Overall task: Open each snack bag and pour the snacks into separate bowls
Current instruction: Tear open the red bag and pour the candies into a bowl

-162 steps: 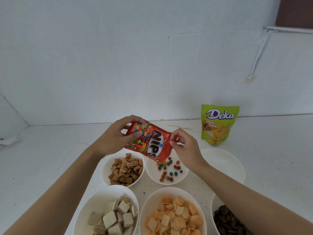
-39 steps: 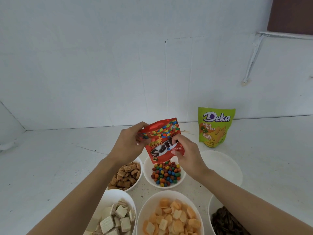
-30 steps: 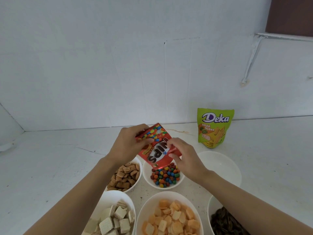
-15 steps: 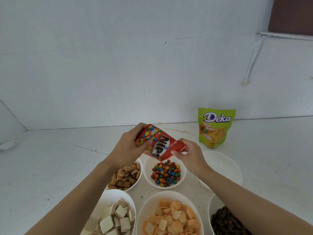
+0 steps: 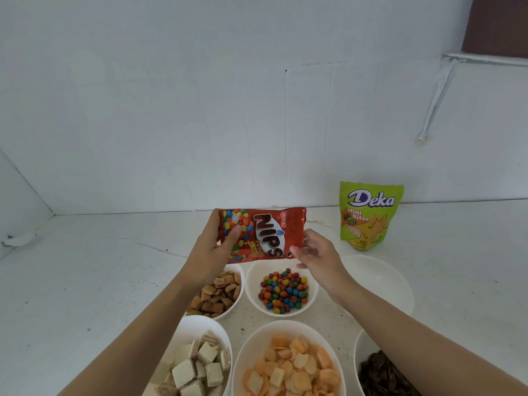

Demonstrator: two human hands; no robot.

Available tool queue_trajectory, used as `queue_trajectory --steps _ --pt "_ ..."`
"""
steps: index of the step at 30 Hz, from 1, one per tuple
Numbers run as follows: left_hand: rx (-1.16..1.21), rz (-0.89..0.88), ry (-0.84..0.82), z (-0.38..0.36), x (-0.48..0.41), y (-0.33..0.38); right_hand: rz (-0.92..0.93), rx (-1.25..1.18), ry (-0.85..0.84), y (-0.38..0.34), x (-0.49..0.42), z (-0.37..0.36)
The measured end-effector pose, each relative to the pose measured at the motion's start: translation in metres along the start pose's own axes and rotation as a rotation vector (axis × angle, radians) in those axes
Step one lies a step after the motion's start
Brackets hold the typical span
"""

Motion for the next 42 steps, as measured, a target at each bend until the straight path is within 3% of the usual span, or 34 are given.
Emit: queue_trajectory --steps 5,12,24,28,32,36,42 --pt "-0.337 0.119 -0.001 0.026 -0.003 -0.028 0.136 0.182 0.079 -0.012 -0.003 0.000" --pt "-0.231 0.082 -0.018 0.030 0.001 -0.014 0.057 0.115 -0.078 -0.017 -0.007 -0.020" --pt "-0.261 0.012 -0.057 0.023 -0.006 0.007 -0.099 0.001 -0.040 -0.006 -0.001 -0.025" --pt "-0.433 -0.106 -0.178 0.017 -0.010 0.018 0.071 0.079 0.046 -0.009 0.003 -0.019" --pt "-0.465 -0.154 -0.263 0.010 -0.014 0.031 0.259 0.257 0.030 -0.025 0.002 -0.019" --pt "-0.393 -0.196 -0.176 0.010 -0.023 0.041 0.250 0.375 0.011 -0.025 -0.004 -0.013" --pt "-0.234 -0.065 -0.137 0.015 -0.021 0.007 0.143 0.177 -0.087 -0.010 -0.004 -0.014"
Point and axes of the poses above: each hand's wrist, its own x-axis away from the middle knuckle, its own z-axis out of the back of the hand, y = z × x, the point moved 4 cm from there along -x, towards the middle knuckle, and after that the axes turned 5 degrees about -z, right-handed, at the moved point
